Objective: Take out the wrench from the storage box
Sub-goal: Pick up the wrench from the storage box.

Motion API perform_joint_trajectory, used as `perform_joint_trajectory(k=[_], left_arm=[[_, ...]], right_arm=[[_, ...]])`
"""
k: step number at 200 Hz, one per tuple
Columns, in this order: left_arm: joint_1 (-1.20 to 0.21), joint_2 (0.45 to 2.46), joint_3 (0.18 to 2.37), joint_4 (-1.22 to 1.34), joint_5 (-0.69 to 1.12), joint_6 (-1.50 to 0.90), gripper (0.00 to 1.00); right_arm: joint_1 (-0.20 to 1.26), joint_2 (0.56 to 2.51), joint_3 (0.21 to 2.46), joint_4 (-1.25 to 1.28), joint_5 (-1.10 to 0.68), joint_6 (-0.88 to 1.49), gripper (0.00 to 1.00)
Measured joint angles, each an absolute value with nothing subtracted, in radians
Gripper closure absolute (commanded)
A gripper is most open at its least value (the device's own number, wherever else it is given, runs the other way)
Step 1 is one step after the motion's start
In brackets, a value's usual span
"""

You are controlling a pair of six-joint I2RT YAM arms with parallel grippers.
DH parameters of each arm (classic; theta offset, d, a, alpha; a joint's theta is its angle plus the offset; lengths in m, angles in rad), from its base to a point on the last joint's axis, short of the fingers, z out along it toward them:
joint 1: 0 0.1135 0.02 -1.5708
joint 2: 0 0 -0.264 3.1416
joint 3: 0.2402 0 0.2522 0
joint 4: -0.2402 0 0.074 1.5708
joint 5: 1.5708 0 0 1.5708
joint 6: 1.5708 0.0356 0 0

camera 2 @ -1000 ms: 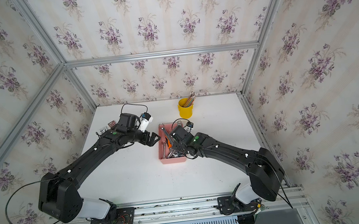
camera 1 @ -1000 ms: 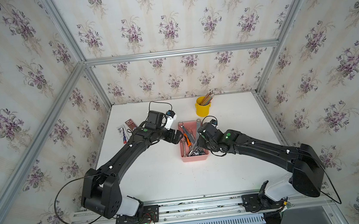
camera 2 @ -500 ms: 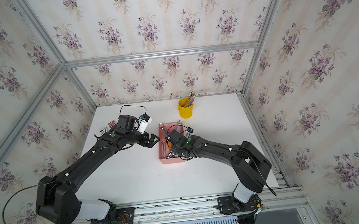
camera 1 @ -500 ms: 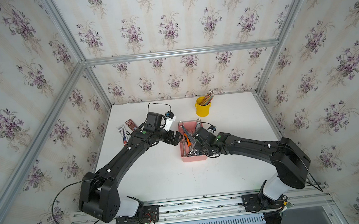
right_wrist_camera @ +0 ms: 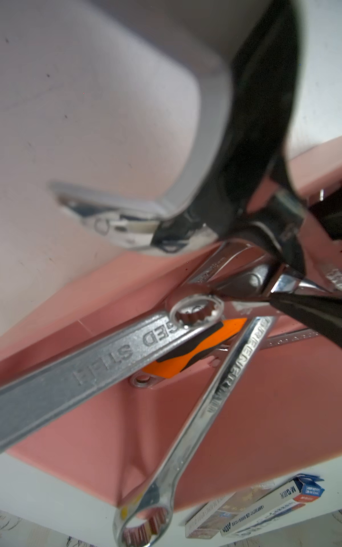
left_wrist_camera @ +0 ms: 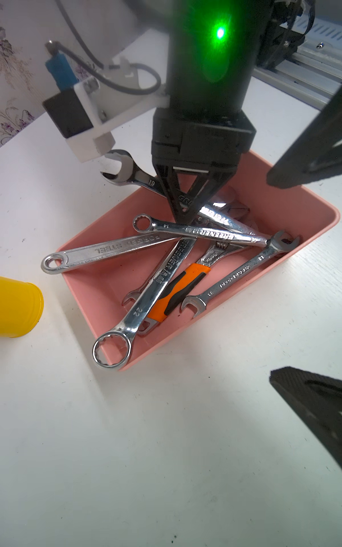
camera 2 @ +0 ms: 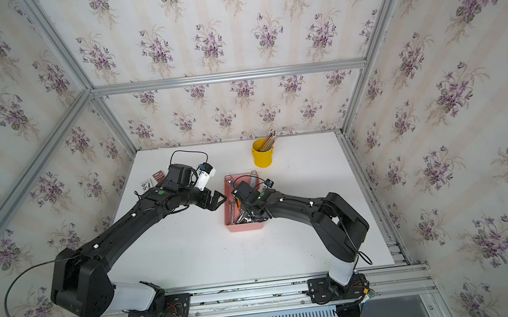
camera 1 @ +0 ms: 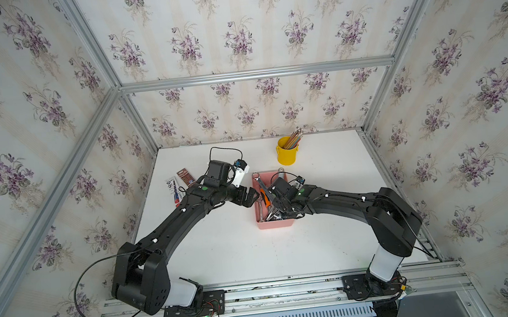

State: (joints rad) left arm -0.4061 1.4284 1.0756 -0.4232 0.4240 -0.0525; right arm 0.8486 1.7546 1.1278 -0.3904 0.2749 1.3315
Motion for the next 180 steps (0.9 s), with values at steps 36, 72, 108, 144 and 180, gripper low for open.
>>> perform_joint_trajectory(k=[36, 72, 108, 144, 180], left_arm=[[-0.406, 1.427, 1.076, -0.425, 0.427, -0.052, 0.01], [-0.406, 1.387, 1.058, -0.434, 0.435, -0.056, 0.01], [-0.406, 1.382, 1.047, -0.437, 0.443, -0.059, 0.01], [-0.406, 1.370, 1.047, -0.439, 0.453, -0.059, 0.01], [-0.406, 1.360, 1.047, -0.439, 0.464, -0.059, 0.01]], right_arm=[[0.844, 1.752, 1.137, -0.371, 0.279, 1.335, 0.83], [0.854, 1.724, 1.137, -0.388, 0.285, 1.327, 0.91], [0.860, 1.700, 1.137, -0.396, 0.296, 1.312, 0.98], [0.874, 1.641, 1.168, -0.443, 0.326, 1.300, 1.00], [0.878, 1.546, 1.195, -0.454, 0.351, 1.236, 1.00]])
